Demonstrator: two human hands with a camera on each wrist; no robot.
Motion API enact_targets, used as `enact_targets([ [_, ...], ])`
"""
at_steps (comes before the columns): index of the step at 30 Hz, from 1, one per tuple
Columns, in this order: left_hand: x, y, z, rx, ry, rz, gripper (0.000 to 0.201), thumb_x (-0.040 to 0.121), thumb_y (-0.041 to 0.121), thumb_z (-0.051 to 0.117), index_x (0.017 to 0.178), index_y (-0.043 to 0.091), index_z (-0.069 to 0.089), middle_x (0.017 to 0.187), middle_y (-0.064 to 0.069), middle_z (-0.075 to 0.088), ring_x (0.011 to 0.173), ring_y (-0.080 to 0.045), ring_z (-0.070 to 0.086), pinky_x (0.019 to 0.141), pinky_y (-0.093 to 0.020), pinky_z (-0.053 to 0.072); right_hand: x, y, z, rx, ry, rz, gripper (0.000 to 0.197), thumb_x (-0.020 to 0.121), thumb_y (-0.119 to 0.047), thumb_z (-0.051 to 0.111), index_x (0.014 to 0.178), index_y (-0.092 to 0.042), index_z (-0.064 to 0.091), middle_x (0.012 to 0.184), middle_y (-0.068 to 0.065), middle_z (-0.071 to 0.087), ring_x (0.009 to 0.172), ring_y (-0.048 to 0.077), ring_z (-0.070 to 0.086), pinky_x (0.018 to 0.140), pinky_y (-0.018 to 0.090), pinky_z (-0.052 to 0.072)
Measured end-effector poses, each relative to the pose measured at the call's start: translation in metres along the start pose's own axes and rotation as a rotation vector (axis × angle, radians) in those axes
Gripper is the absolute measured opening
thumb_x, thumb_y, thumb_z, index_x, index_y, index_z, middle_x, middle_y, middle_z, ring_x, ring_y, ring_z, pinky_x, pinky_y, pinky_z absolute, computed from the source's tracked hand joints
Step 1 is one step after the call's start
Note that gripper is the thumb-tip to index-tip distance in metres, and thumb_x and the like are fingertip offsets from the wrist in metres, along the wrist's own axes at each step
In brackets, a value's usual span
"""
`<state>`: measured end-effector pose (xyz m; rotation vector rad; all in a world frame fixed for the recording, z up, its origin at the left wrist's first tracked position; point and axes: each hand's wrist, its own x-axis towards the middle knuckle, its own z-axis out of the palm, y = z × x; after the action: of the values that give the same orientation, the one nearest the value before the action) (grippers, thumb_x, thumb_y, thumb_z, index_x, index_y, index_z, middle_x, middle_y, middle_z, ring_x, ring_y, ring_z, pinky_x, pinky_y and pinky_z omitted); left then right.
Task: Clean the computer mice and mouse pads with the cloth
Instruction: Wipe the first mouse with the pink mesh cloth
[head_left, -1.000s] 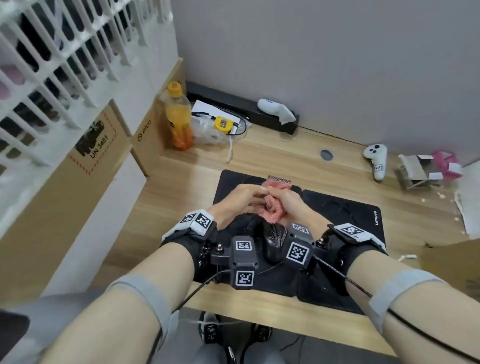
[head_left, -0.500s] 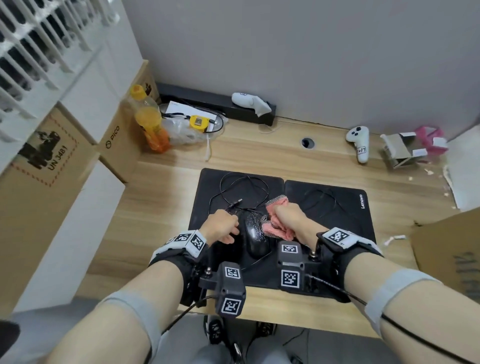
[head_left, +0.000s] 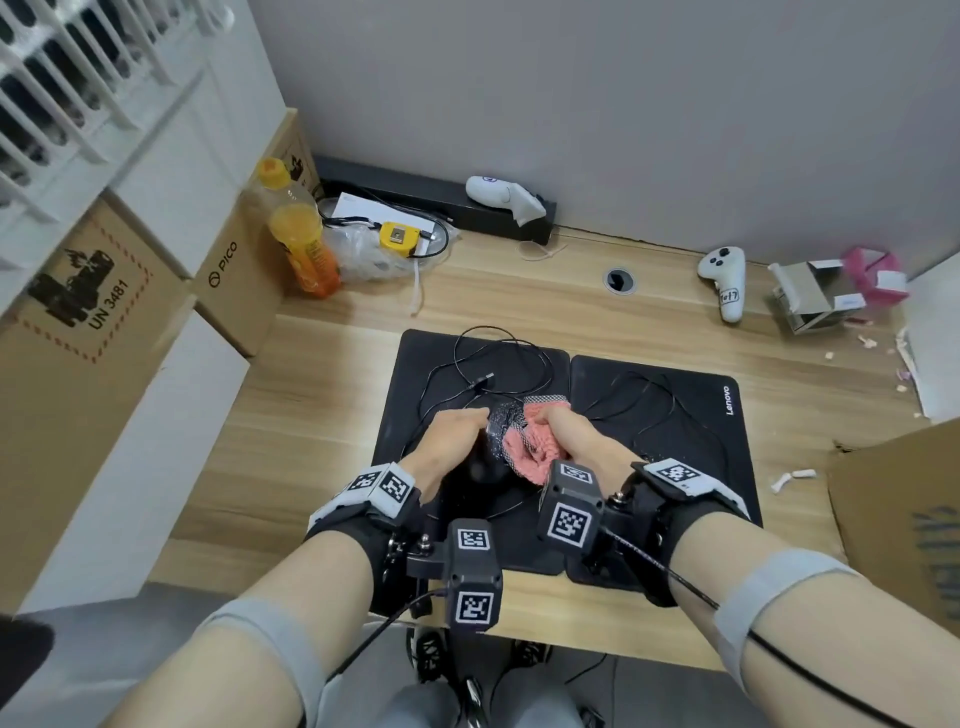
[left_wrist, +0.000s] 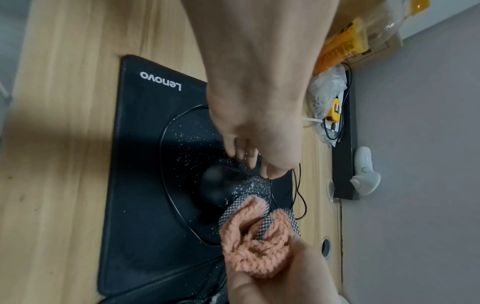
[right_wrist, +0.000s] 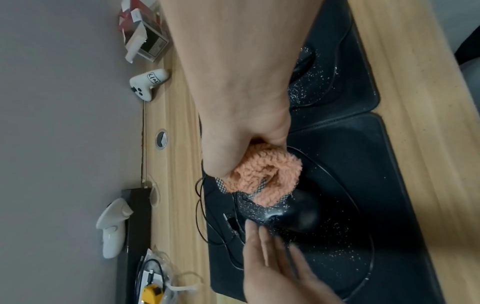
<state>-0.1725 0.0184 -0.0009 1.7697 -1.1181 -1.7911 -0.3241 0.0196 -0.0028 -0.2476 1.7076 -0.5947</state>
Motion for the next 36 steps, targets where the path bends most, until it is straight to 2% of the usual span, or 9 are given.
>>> enact_targets([
  [2,0.001,0.001,-0.001,-0.03,-0.004,0.012,0.034,0.097,0.013,0.047,0.127,0.014,0.063,0.126,0.015,0.054,0.116,-0.006,0.05,0.1,-0.019,0.035,0.009,0.001,-0.001,0.039,0.008,-0.002,0.052,0.07,-0.013,0.056,0.121,-0.001,0.053,0.104,0.023,0.069,0.088,0.037,0.069,0.086,0.053,0.054],
  [5,0.002,-0.001,-0.004,-0.051,0.021,0.029,0.034,0.099,0.017,0.043,0.126,0.02,0.064,0.131,0.007,0.06,0.118,-0.011,0.054,0.109,-0.03,0.038,0.04,0.005,-0.006,0.074,-0.035,0.023,0.068,0.059,-0.018,0.059,0.125,-0.006,0.053,0.112,0.021,0.067,0.088,0.036,0.067,0.079,0.051,0.056],
  [11,0.006,0.002,0.001,-0.209,0.049,0.052,0.026,0.098,0.021,0.043,0.076,0.019,0.056,0.081,0.001,0.061,0.078,-0.018,0.051,0.069,-0.032,0.04,-0.019,-0.012,0.0,0.098,-0.084,-0.017,0.031,0.078,-0.009,0.054,0.108,-0.006,0.055,0.097,0.017,0.065,0.076,0.027,0.063,0.062,0.038,0.051],
  [15,0.001,0.008,0.0,-0.335,-0.103,-0.142,0.043,0.101,0.044,0.038,0.111,0.017,0.069,0.108,-0.004,0.073,0.102,-0.022,0.066,0.094,-0.038,0.049,-0.028,-0.014,-0.007,0.157,-0.154,0.007,0.025,0.086,0.0,0.044,0.103,-0.011,0.059,0.096,0.017,0.06,0.075,0.024,0.059,0.059,0.033,0.048],
  [20,-0.004,0.011,-0.002,-0.4,-0.169,-0.202,0.046,0.101,0.044,0.039,0.114,0.011,0.068,0.106,-0.009,0.073,0.095,-0.026,0.066,0.084,-0.035,0.051,-0.041,-0.019,-0.016,0.0,-0.149,-0.084,0.02,0.095,0.001,0.043,0.107,-0.01,0.055,0.092,0.017,0.062,0.065,0.023,0.065,0.051,0.031,0.054],
  [23,-0.005,0.015,-0.006,-0.435,-0.183,-0.204,0.042,0.1,0.045,0.042,0.104,0.014,0.07,0.089,-0.004,0.074,0.076,-0.02,0.067,0.071,-0.03,0.052,-0.033,-0.023,-0.011,-0.037,0.021,-0.256,0.035,0.092,-0.025,0.057,0.118,-0.014,0.037,0.092,0.015,0.059,0.077,0.028,0.067,0.076,0.045,0.06],
  [26,-0.007,0.021,-0.008,-0.45,-0.197,-0.201,0.041,0.1,0.044,0.044,0.093,0.014,0.071,0.079,-0.004,0.073,0.062,-0.017,0.067,0.057,-0.024,0.05,0.001,-0.026,-0.003,-0.133,0.05,-0.259,0.084,0.057,-0.074,0.064,0.114,-0.016,0.043,0.1,0.015,0.056,0.089,0.029,0.061,0.086,0.048,0.054],
  [29,-0.007,0.03,-0.006,-0.508,-0.15,-0.172,0.04,0.102,0.042,0.043,0.094,0.013,0.069,0.082,-0.006,0.071,0.066,-0.017,0.067,0.056,-0.024,0.051,-0.007,-0.028,0.012,-0.238,-0.071,-0.313,0.074,0.068,-0.06,0.055,0.123,-0.011,0.051,0.102,0.011,0.059,0.086,0.025,0.059,0.074,0.036,0.052],
  [36,0.002,0.053,-0.007,-0.591,-0.006,-0.156,0.042,0.102,0.043,0.04,0.112,0.009,0.062,0.086,-0.009,0.068,0.067,-0.021,0.064,0.052,-0.026,0.051,-0.05,-0.02,0.007,-0.384,-0.152,-0.548,0.016,0.091,-0.014,0.06,0.105,-0.011,0.052,0.093,0.004,0.062,0.087,0.019,0.062,0.084,0.038,0.052],
])
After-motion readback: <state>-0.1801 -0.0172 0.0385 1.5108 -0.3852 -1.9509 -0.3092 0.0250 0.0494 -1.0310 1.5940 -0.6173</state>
